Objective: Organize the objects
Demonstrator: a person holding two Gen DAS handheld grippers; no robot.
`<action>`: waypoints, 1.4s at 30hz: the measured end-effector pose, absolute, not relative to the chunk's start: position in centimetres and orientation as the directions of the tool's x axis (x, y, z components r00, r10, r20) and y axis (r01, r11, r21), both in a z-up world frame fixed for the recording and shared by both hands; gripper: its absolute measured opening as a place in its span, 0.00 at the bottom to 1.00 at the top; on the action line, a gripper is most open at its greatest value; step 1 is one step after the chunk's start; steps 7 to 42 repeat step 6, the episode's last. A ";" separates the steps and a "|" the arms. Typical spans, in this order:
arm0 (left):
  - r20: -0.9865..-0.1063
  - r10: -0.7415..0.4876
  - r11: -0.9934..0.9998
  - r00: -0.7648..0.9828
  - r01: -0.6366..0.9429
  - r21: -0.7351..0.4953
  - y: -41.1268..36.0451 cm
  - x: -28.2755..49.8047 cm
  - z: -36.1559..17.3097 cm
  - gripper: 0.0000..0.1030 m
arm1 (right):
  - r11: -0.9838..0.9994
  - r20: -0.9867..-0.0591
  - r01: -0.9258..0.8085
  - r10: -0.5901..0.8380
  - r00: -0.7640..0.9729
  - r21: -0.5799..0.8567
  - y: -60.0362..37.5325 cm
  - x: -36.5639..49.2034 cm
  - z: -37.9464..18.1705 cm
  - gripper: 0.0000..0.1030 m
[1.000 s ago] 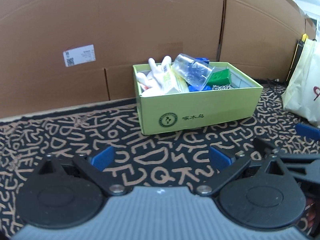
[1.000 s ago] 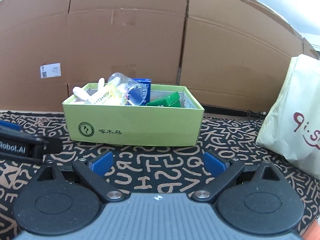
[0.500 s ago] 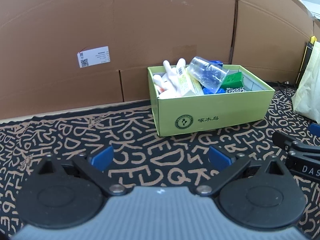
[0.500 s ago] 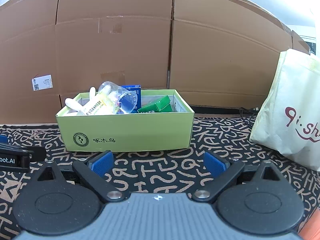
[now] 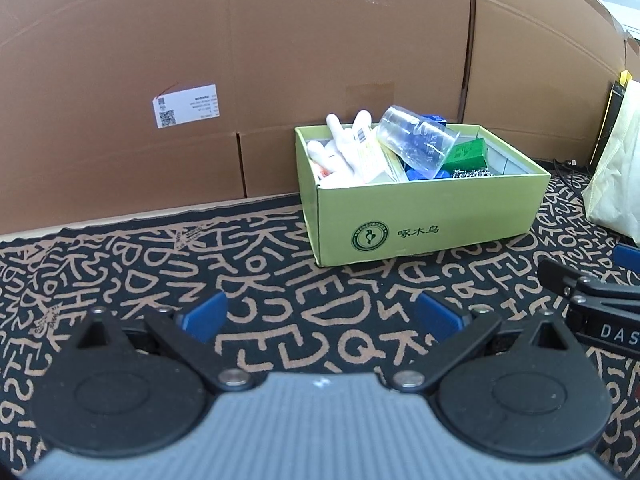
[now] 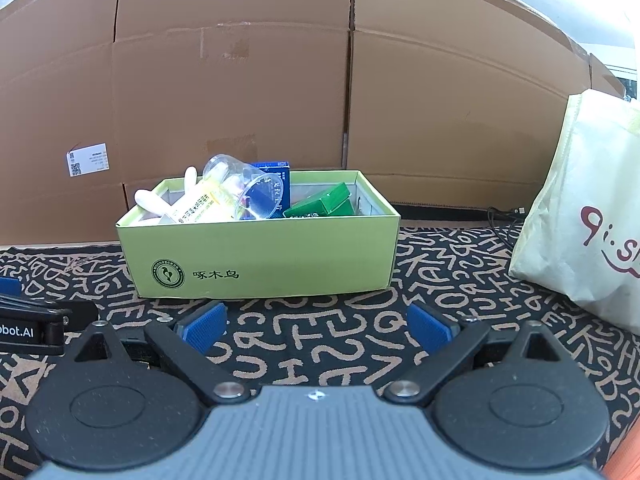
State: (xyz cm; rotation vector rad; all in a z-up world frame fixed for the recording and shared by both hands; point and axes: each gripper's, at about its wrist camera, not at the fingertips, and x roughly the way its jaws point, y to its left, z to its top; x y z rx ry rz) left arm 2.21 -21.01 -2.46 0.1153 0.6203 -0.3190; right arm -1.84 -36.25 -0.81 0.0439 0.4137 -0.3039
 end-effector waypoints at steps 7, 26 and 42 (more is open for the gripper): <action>-0.596 -0.267 0.942 0.757 0.336 0.005 -20.8 2.1 -2.4 1.00 | 0.955 -0.405 0.297 -0.278 0.871 -0.018 -36.1 -1.8 -0.9 0.97; -0.596 -0.267 0.942 0.757 0.336 0.005 -20.8 2.1 -2.4 1.00 | 0.955 -0.405 0.297 -0.278 0.871 -0.018 -36.1 -1.8 -0.9 0.97; -0.596 -0.267 0.942 0.757 0.336 0.005 -20.8 2.1 -2.4 1.00 | 0.955 -0.405 0.297 -0.278 0.871 -0.018 -36.1 -1.8 -0.9 0.97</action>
